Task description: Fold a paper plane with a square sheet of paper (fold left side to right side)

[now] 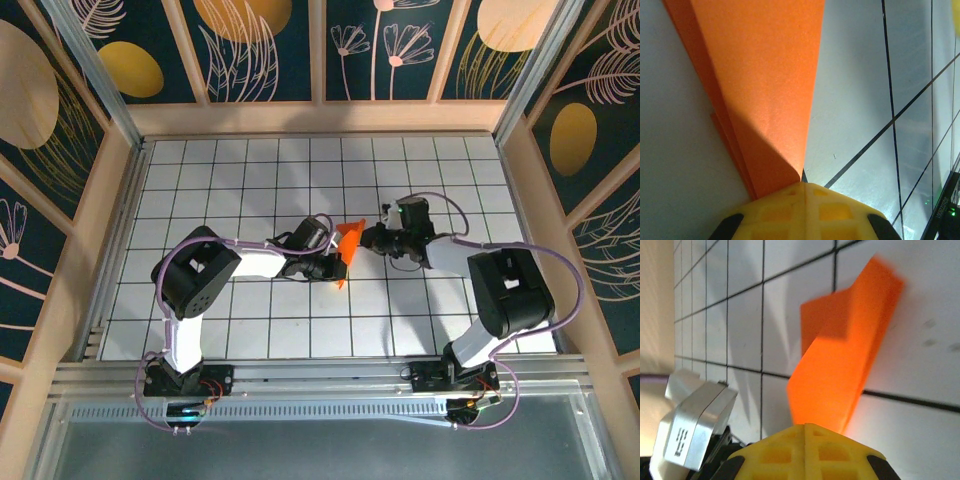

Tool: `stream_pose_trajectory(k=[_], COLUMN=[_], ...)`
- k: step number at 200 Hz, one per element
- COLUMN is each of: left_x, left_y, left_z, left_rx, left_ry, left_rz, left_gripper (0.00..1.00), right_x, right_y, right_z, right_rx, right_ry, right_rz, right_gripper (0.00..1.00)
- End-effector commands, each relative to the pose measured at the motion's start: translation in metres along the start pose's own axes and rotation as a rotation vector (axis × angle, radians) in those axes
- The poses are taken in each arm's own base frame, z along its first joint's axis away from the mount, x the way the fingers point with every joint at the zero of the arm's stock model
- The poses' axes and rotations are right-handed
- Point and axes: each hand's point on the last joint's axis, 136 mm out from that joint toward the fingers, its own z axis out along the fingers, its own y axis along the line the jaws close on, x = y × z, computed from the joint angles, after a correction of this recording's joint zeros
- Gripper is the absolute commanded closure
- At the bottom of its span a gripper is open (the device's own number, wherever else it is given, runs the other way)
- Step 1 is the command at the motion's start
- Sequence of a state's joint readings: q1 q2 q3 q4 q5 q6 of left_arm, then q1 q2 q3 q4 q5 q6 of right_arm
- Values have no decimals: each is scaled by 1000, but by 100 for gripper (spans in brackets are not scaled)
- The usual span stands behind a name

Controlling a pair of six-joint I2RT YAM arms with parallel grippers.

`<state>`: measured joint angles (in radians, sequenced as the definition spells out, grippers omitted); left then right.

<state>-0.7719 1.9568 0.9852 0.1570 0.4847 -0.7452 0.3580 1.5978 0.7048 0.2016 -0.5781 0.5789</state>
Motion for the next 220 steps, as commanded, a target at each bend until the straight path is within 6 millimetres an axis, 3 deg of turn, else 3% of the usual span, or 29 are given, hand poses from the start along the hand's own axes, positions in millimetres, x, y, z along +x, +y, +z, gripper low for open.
stream_pose_trajectory(k=[1, 105, 174, 220], left_x=[32, 29, 30, 27], left_y=[60, 58, 58, 54], left_z=[3, 3, 5, 4], left_rx=[-205, -197, -195, -183], left_ry=[69, 64, 66, 57], left_rz=[-99, -99, -98, -93], left_gripper=[97, 97, 97, 96], right_x=[4, 26, 30, 43], right_y=[13, 6, -11, -37], right_z=[9, 40, 50, 54], right_rx=[-43, -26, 34, 142], right_ry=[17, 98, 122, 176], right_rz=[17, 74, 89, 108], right_gripper=[100, 100, 100, 100])
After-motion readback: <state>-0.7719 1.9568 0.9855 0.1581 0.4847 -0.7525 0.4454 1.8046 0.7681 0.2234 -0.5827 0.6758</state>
